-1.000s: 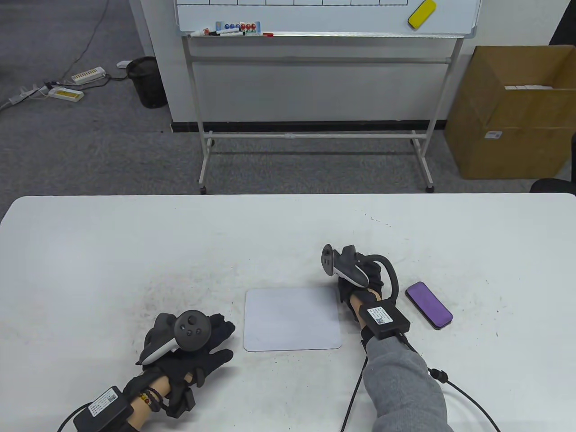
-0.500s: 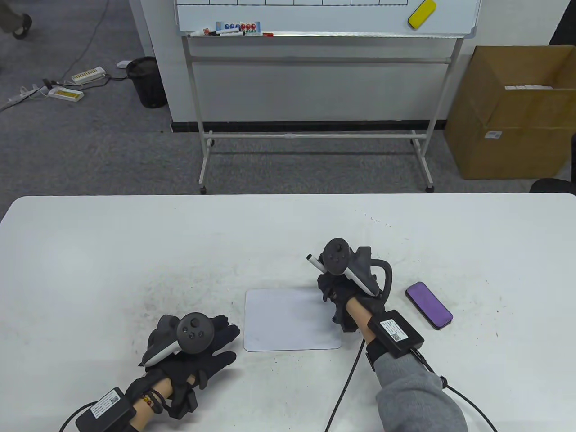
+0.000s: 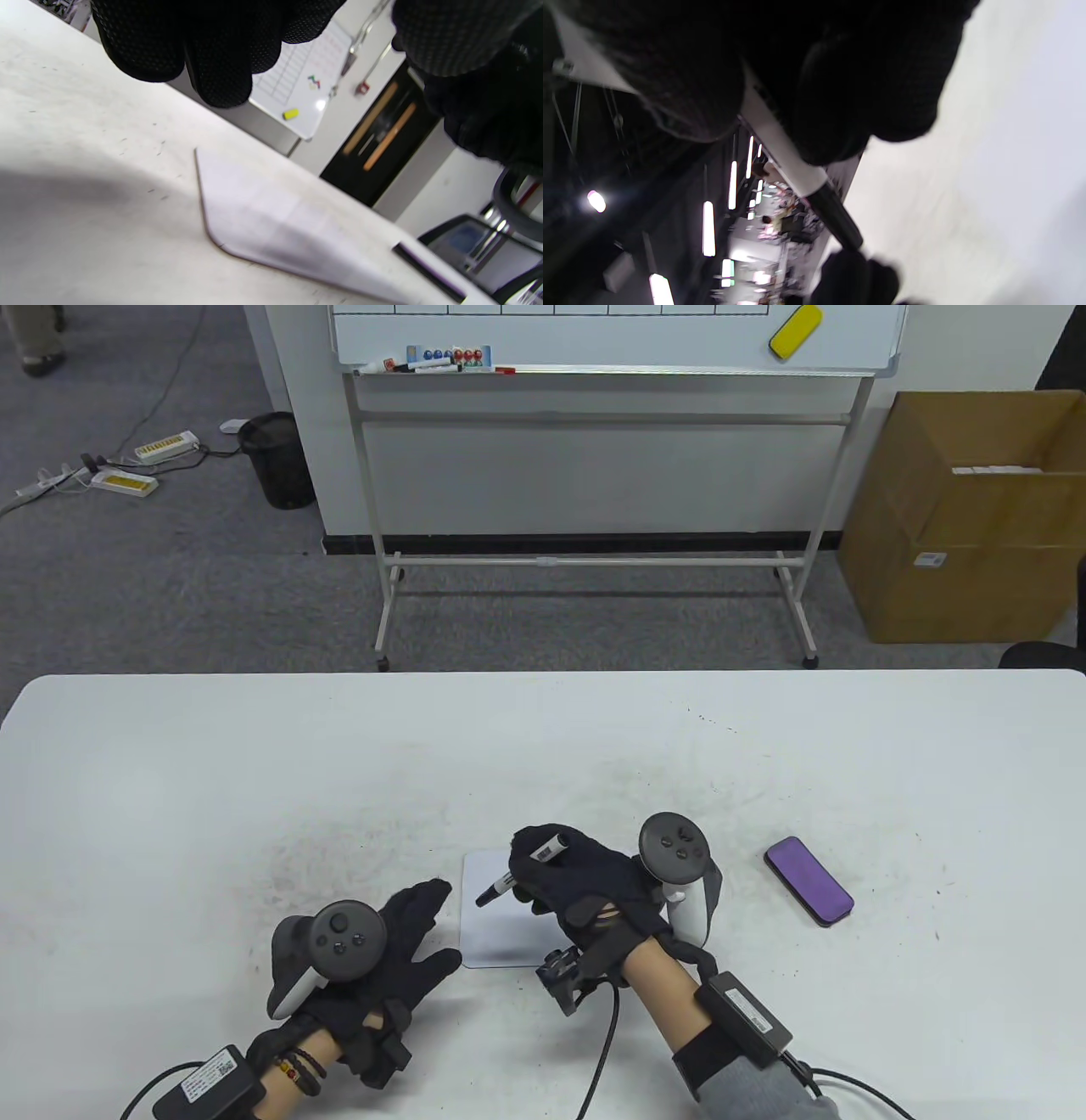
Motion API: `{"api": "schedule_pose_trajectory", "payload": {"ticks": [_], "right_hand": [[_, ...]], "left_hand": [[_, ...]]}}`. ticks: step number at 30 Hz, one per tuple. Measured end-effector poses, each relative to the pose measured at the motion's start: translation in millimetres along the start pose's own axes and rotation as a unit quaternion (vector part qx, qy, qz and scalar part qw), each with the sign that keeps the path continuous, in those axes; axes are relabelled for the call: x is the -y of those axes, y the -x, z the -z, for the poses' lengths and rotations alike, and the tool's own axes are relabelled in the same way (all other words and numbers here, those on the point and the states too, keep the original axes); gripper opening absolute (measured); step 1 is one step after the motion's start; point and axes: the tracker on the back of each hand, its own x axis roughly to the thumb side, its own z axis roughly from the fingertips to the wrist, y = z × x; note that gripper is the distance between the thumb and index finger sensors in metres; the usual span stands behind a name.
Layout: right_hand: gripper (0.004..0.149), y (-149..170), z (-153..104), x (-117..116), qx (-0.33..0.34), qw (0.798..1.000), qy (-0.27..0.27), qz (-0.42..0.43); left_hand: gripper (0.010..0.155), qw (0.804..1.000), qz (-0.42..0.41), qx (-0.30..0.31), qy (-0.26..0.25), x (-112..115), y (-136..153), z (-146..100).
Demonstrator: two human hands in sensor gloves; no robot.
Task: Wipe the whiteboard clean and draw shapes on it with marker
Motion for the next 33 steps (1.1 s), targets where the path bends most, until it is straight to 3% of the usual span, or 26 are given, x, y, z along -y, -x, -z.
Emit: {"api": "schedule_pose_trajectory", "payload": {"ticks": [5,11,17,20,22,29,33], "right_hand": [[0.047,15,-7,-14,-0.008,1.0,-0.026,0.013],[0.047,37,-12,-29,-0.033,0.997,-0.054,0.051],[0.047,47,-20,-32,-0.047,0.996,-0.043,0.067],[0.045,43,-21,-33,-0.013,0.997,-0.028,0.067],[0.044,43,-20,-32,-0.007,0.996,-0.042,0.081],[0.042,44,-14,-29,0.011,0.994,-0.061,0.089],[0.042,42,-5,-6,0.03,0.991,-0.067,0.109]], "left_hand": [[0.081,0.997,-0.07,0.02,-0.034,-4,-4,-3],[0.059,0.993,-0.085,0.044,-0.07,-4,-8,-5],[0.05,0.994,-0.069,0.083,-0.035,1,-9,-2],[0.049,0.993,-0.043,0.097,-0.043,-1,-15,-2],[0.048,0.991,-0.088,0.1,-0.034,-3,-13,-1],[0.048,0.99,-0.101,0.101,0.001,-2,-11,6],[0.049,0.984,-0.159,0.079,0.029,2,1,10]]}}
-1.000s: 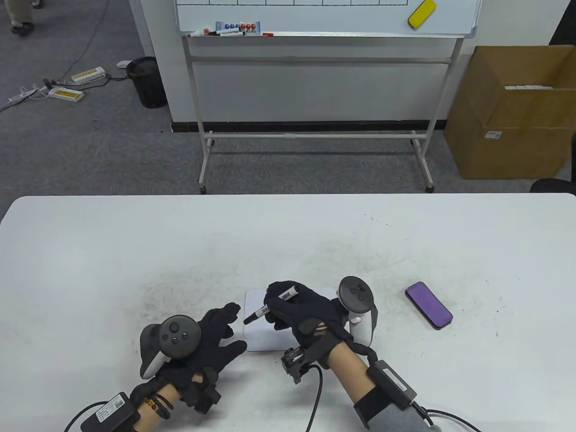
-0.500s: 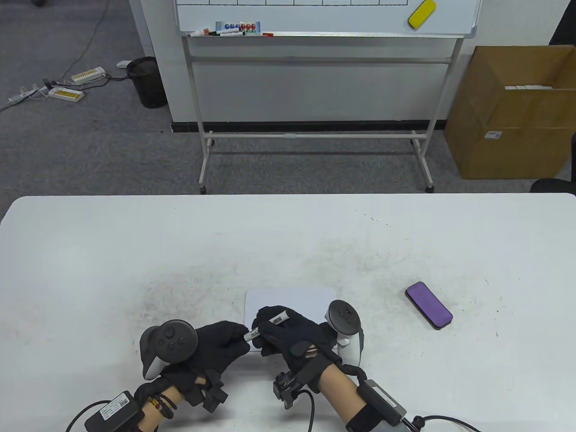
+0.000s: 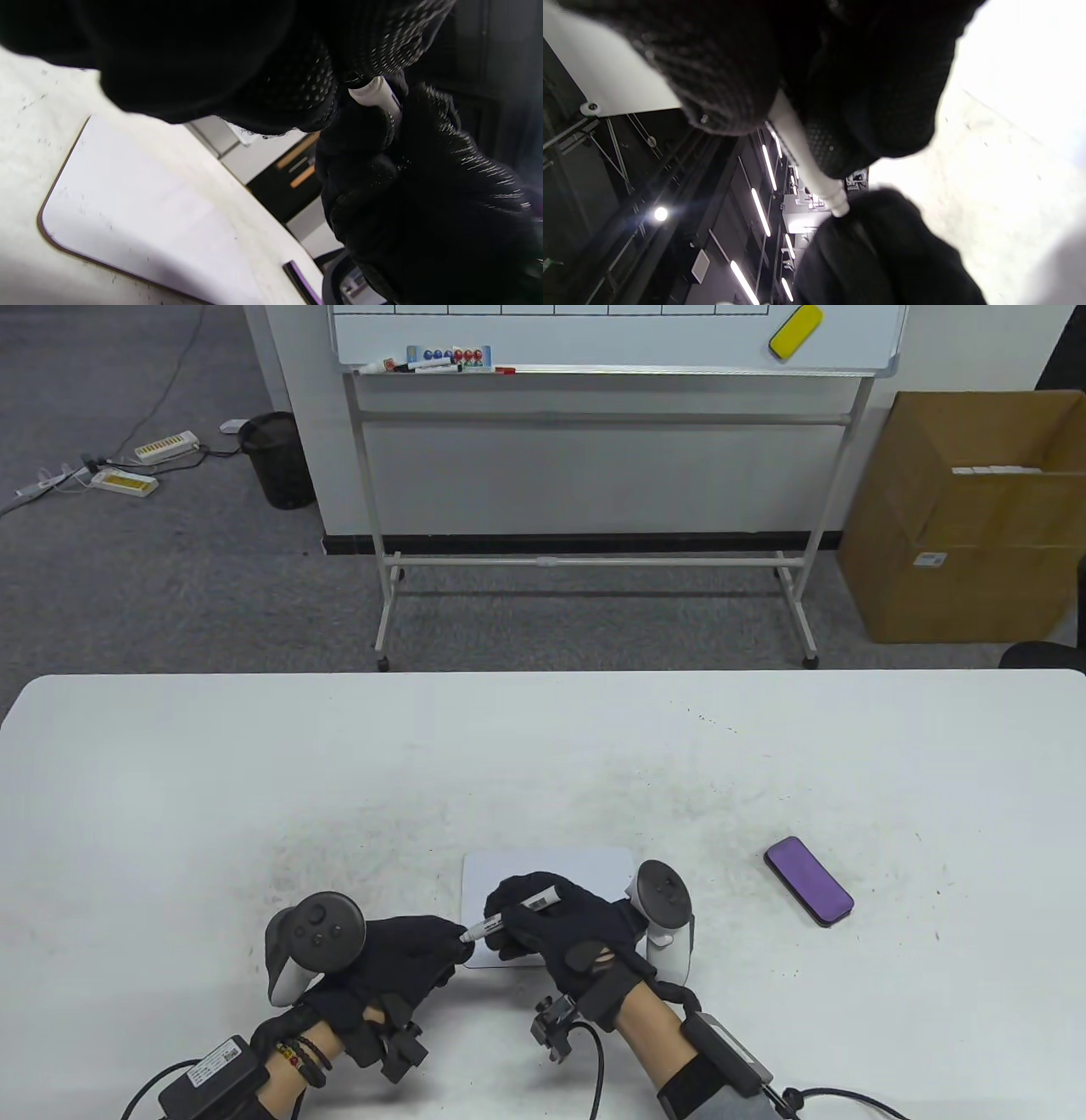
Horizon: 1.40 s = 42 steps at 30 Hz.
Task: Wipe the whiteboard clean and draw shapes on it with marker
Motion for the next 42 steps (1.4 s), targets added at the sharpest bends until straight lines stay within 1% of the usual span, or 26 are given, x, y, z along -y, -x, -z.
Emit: {"api": "schedule_pose_trajectory", "payload": {"ticks": [1,2,3,6,8,10,13,16,19,20,22,24,25,26,29,31,33,37,42], "right_hand": [[0.042,-3,-1,4,0.002,1.0,0.001,0.004],[0.043,-6,-2,8,0.01,1.0,0.012,-0.005],[0.043,-9,-3,10,0.013,1.0,0.011,-0.024],[0.044,-11,-4,9,0.018,0.999,0.009,-0.049],[0.045,-12,-5,8,0.02,0.998,0.011,-0.063],[0.045,-12,-5,9,0.022,0.996,0.012,-0.085],[0.045,-12,-6,13,0.023,0.994,0.021,-0.105],[0.045,-12,-6,19,0.025,0.992,0.038,-0.116],[0.045,-12,-7,23,0.024,0.99,0.05,-0.127],[0.045,-11,-7,25,0.022,0.99,0.052,-0.132],[0.045,-10,-7,25,0.02,0.989,0.053,-0.136],[0.045,-10,-7,26,0.018,0.988,0.055,-0.141],[0.045,-10,-7,26,0.018,0.988,0.055,-0.145],[0.045,-10,-7,26,0.017,0.987,0.055,-0.147],[0.046,-10,-7,25,0.016,0.986,0.053,-0.156],[0.046,-9,-7,25,0.014,0.985,0.051,-0.161],[0.046,-8,-7,24,0.013,0.985,0.049,-0.164],[0.046,-8,-7,23,0.011,0.984,0.046,-0.169],[0.046,-7,-7,22,0.009,0.984,0.044,-0.17]], "left_hand": [[0.048,1.0,0.0,-0.011,0.018,0,2,1],[0.048,1.0,0.003,-0.014,0.023,1,2,2],[0.048,1.0,0.017,-0.019,0.016,1,2,2],[0.048,0.998,0.055,-0.036,0.022,2,5,1],[0.047,0.996,0.063,-0.053,0.027,0,7,1],[0.047,0.995,0.065,-0.072,0.016,-5,11,-1],[0.046,0.992,0.072,-0.105,-0.018,-16,17,-3],[0.045,0.984,0.095,-0.143,-0.049,-28,22,-5],[0.045,0.972,0.149,-0.171,-0.059,-40,26,-7],[0.045,0.968,0.158,-0.18,-0.078,-44,28,-8],[0.045,0.964,0.153,-0.196,-0.093,-49,32,-8],[0.044,0.959,0.163,-0.214,-0.093,-53,36,-8],[0.042,0.954,0.175,-0.224,-0.092,-54,37,-7],[0.04,0.946,0.209,-0.233,-0.08,-55,39,-7],[0.038,0.911,0.313,-0.265,-0.038,-52,45,-5],[0.039,0.898,0.345,-0.275,-0.005,-48,50,-3],[0.04,0.895,0.35,-0.277,0.004,-44,54,-2],[0.044,0.882,0.387,-0.269,0.001,-39,57,0],[0.048,0.878,0.399,-0.265,0.01,-33,61,0]]}}
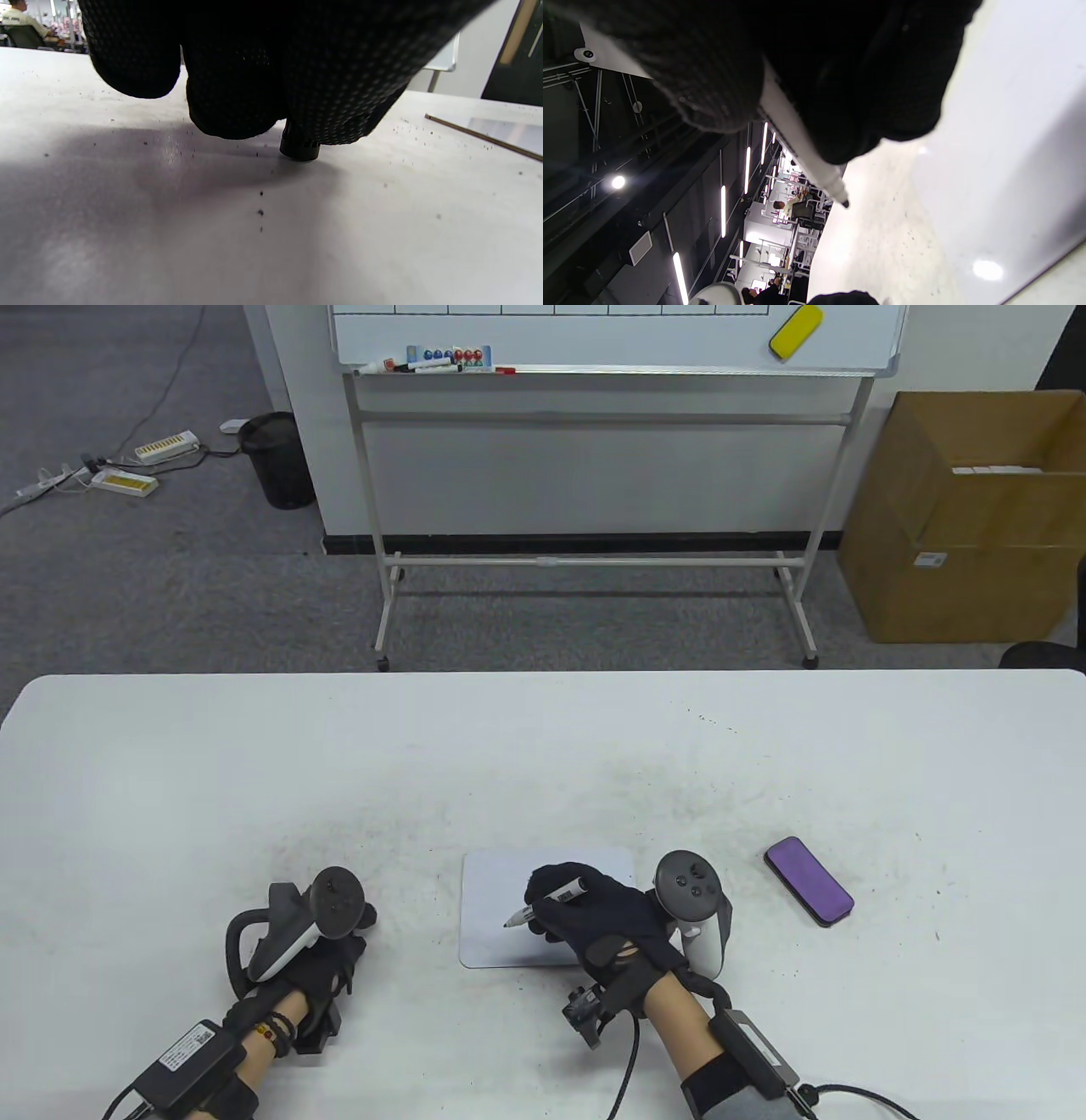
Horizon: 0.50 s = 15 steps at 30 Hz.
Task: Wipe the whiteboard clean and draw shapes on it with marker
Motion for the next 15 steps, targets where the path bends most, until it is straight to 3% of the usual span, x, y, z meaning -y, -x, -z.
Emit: {"api": "schedule_pose_trajectory", "payload": {"ticks": [8,11,15], "right_hand": [[0.046,0,0,0,-0.002,1.0,-0.001,-0.001],[0.047,0,-1,1,-0.001,1.0,0.012,-0.004],[0.048,-3,-1,4,0.003,1.0,0.029,-0.01]], "left_hand": [[0.051,1.0,0.015,0.008,-0.013,3,-5,-2],[0.063,0.999,0.04,0.019,0.004,0,-6,-5],[0.072,0.999,0.04,0.035,-0.01,-16,-12,-13]]}}
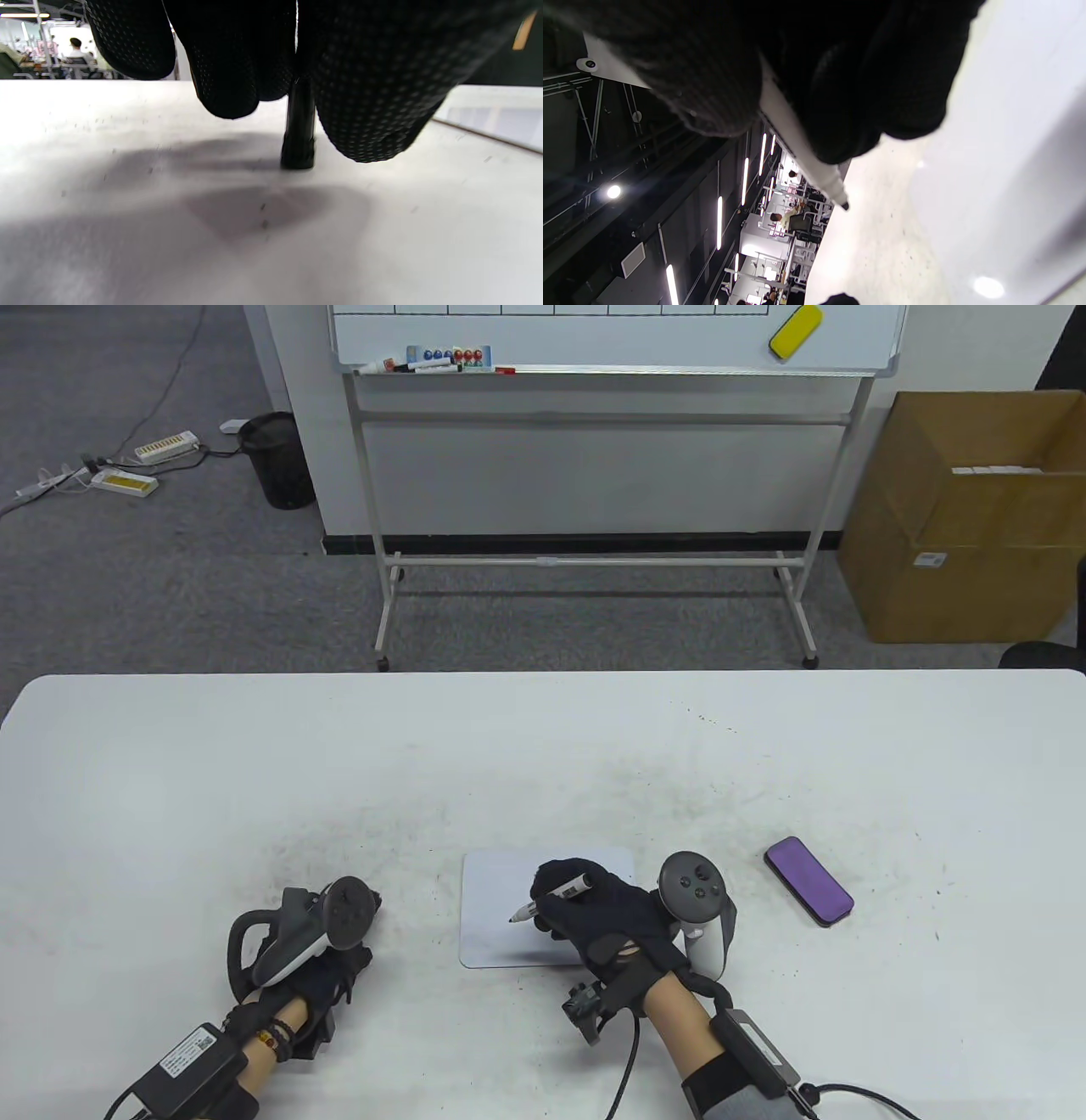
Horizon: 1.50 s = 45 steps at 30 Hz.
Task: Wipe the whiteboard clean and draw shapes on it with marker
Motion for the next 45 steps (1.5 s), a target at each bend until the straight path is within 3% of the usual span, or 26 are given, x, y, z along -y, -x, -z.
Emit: {"api": "schedule_pose_trajectory", "payload": {"ticks": [4,7,11,15,27,35,45], "right_hand": [[0.047,-16,2,-4,0.023,0.998,0.023,-0.046],[0.044,-26,9,-7,0.037,0.995,0.034,-0.085],[0.044,-19,22,-17,0.009,0.992,0.033,-0.124],[0.045,-7,33,-26,-0.01,0.987,0.021,-0.159],[0.043,11,66,-45,-0.054,0.982,-0.002,-0.184],[0.043,20,73,-61,-0.062,0.973,-0.025,-0.219],[0.043,14,68,-50,-0.082,0.962,0.04,-0.257]], "left_hand": [[0.073,0.997,-0.014,0.059,-0.057,-19,-18,-15],[0.07,0.991,-0.011,0.114,-0.074,-19,-44,-28],[0.069,0.985,0.002,0.174,-0.007,-2,-78,-35],[0.064,0.98,0.004,0.196,0.03,13,-85,-32],[0.06,0.977,-0.008,0.192,0.09,30,-81,-22],[0.06,0.977,0.006,0.192,0.096,31,-82,-22],[0.06,0.976,0.013,0.192,0.103,32,-84,-22]]}}
